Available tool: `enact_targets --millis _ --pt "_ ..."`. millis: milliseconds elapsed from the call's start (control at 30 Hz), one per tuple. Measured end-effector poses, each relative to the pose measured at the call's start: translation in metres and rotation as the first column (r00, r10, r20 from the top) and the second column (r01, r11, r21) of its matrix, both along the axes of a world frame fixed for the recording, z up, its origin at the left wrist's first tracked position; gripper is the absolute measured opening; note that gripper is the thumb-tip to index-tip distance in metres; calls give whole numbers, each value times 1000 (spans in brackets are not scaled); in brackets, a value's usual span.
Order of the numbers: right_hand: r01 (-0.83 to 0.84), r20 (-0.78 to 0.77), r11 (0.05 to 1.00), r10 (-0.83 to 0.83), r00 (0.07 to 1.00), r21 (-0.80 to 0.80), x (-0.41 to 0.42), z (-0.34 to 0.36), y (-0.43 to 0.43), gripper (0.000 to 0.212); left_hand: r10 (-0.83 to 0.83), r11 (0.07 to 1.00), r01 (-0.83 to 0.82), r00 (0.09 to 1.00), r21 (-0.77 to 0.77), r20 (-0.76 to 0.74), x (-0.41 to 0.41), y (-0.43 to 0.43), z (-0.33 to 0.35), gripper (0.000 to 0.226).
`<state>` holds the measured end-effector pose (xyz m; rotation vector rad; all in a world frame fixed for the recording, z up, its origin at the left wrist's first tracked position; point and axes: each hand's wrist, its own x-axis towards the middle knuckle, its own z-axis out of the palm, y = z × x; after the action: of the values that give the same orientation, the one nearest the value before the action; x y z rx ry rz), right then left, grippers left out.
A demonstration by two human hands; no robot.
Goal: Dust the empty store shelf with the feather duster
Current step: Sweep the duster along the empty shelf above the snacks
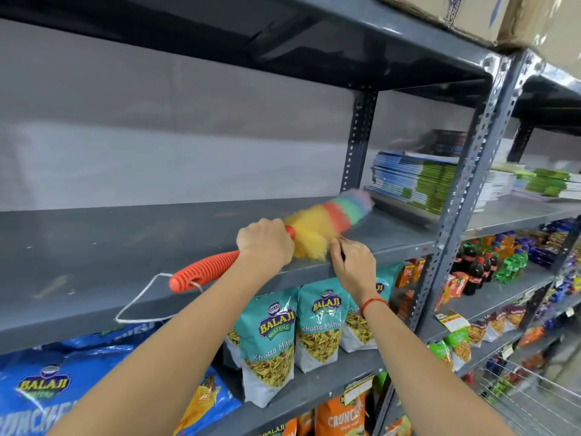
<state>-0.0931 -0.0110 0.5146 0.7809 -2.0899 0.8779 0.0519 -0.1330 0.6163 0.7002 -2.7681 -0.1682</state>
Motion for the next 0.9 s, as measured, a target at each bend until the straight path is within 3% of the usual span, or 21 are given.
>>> enact_targets --millis 233,567,733,900 --pt "18 -49 1000 -19 999 -25 -3 -3 -3 53 120 990 -122 992 63 32 -4 -26 -9 38" --pt "22 -97 998 -27 995 -61 -7 -6 -3 52 284 959 -284 957 -5 51 53 -59 -1 40" --pt "27 -89 1000 -28 996 -12 -3 -2 -4 54 186 978 -185 982 101 -8 70 -50 10 55" --pt "42 -93 999 -40 995 14 -2 -1 -3 54 70 985 -77 996 156 47 59 -22 -3 55"
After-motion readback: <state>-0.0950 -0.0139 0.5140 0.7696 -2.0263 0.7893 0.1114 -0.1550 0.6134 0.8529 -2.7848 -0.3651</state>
